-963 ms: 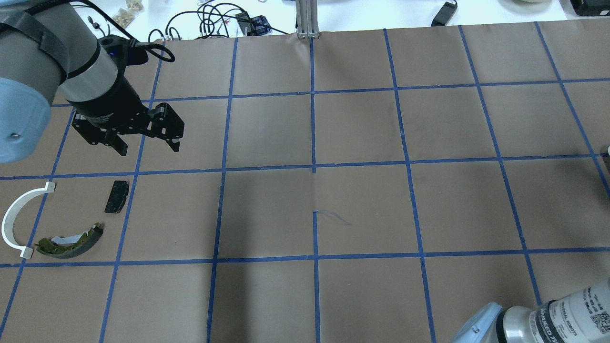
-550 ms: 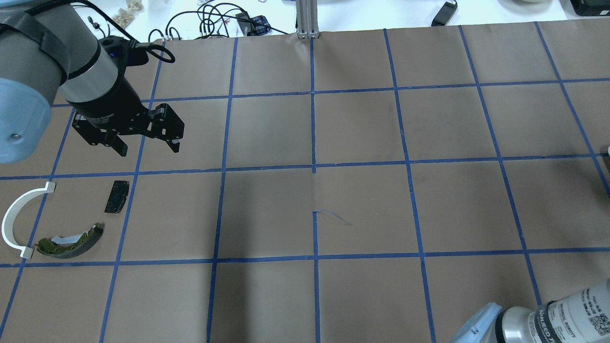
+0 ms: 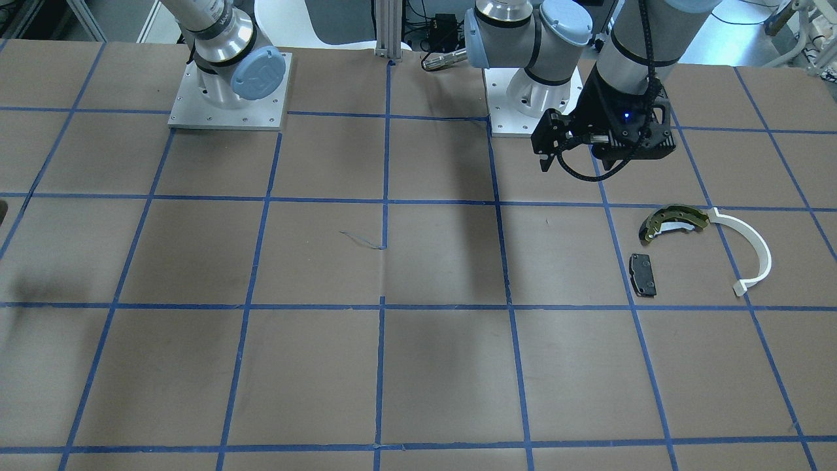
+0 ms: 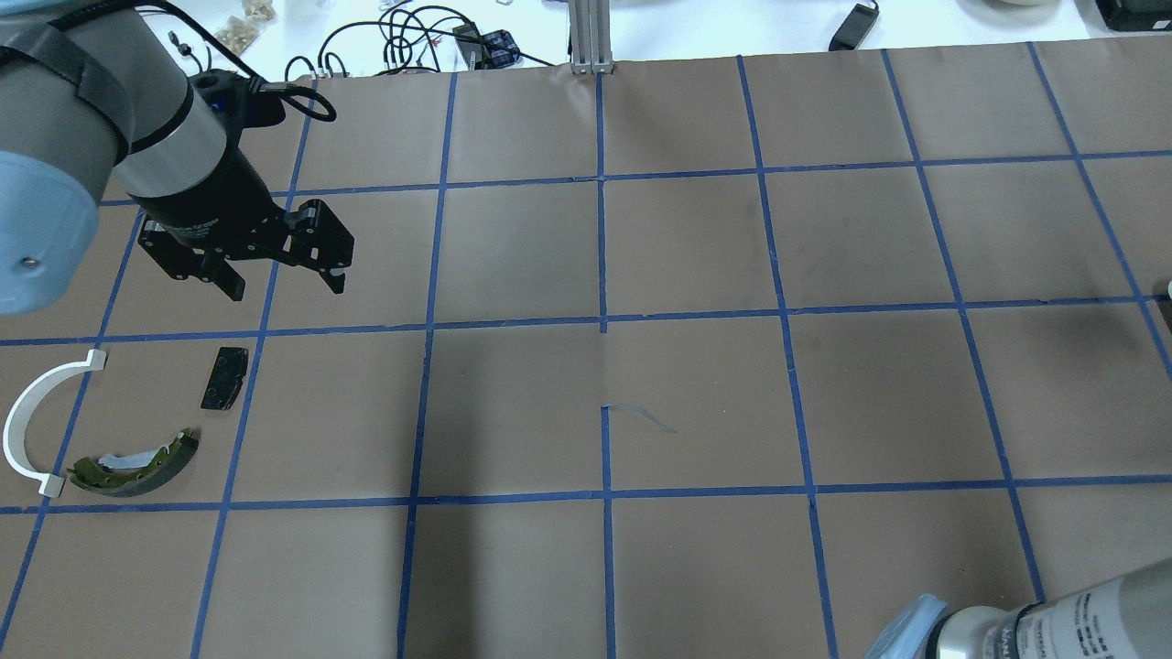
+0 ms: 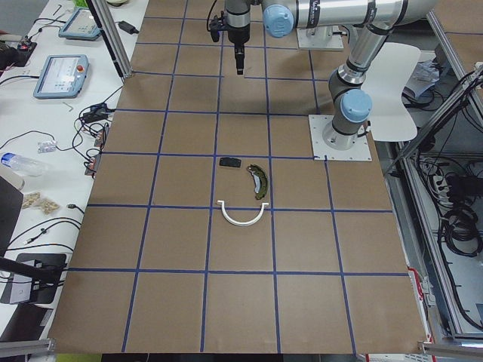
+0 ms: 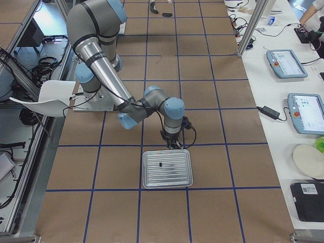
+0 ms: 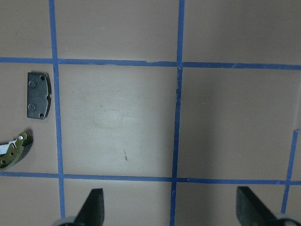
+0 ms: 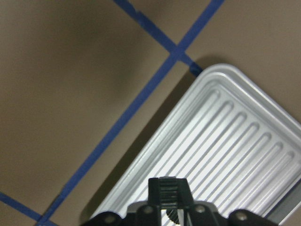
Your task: Place bearing gear from tray to pile
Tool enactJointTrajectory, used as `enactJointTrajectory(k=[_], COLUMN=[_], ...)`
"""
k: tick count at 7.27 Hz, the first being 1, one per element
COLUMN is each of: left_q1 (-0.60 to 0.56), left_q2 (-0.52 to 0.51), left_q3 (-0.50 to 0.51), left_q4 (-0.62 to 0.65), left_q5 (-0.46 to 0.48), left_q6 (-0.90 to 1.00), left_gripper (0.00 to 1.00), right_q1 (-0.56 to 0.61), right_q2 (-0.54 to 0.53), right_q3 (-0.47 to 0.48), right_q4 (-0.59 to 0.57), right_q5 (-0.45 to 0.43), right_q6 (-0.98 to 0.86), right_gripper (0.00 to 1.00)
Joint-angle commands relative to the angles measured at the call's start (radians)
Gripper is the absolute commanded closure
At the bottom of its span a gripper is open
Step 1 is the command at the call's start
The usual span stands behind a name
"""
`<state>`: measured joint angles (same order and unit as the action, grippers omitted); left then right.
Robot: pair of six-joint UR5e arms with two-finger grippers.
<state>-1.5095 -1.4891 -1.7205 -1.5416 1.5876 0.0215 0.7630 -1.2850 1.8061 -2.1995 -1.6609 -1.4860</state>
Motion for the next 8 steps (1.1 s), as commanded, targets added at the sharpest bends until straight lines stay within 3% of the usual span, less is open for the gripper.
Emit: enactJointTrajectory(k=[1, 3, 5, 6, 8], left_q1=[0.0, 0.0, 0.008, 0.017, 0.046], left_q2=[0.0, 0.001, 0.0, -0.01, -0.028], left_q3=[-0.001, -0.001, -0.001, 0.001, -0.002], left_q4=[-0.002, -0.003, 0.0, 0.001, 0.064], left_q5=[0.0, 0.002, -0.002, -0.002, -0.002], left_q6=[0.0, 0.0, 0.008, 0.0, 0.008], left_gripper=[0.0, 0.0, 0.0, 0.0, 0.0], right_q1=[0.228, 0.475, 0.739, 0.875, 1.056], right_q2=[-0.185, -0.237, -0.222, -0.182, -0.056], right_q3=[0.108, 0.148, 0.153, 0.144, 0.125], right_q4=[0.04, 0.084, 0.084, 0.072, -0.047], right_q5=[0.047, 0.056, 0.121, 0.127, 0.26], right_q6=[0.306, 0.702, 1.226, 1.423, 1.705], right_gripper=[0.98, 0.98, 0.97, 0.96, 0.96])
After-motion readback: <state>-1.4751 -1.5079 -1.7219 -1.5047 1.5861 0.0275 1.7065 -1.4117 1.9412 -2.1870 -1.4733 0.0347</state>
